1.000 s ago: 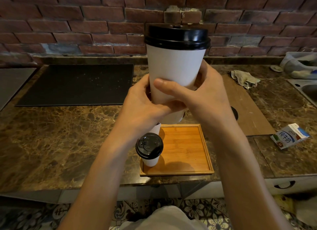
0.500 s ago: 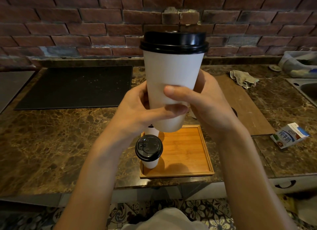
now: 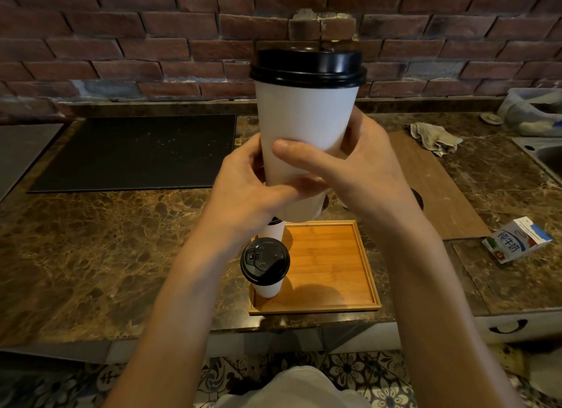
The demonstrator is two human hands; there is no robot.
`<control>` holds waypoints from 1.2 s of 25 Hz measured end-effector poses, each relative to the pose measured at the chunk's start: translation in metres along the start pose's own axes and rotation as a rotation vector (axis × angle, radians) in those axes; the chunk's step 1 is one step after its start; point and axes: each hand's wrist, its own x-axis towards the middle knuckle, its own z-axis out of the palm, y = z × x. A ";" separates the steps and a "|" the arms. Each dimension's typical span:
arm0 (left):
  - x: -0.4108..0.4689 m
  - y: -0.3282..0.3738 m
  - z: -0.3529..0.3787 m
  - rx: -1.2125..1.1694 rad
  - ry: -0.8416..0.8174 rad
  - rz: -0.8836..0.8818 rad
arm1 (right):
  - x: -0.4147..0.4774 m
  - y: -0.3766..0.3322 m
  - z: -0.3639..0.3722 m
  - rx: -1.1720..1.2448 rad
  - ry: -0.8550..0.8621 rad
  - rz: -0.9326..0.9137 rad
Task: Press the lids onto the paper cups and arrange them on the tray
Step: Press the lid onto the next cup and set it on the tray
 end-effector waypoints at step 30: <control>0.003 0.001 -0.003 0.011 -0.121 -0.073 | 0.006 0.013 -0.012 0.166 -0.126 0.054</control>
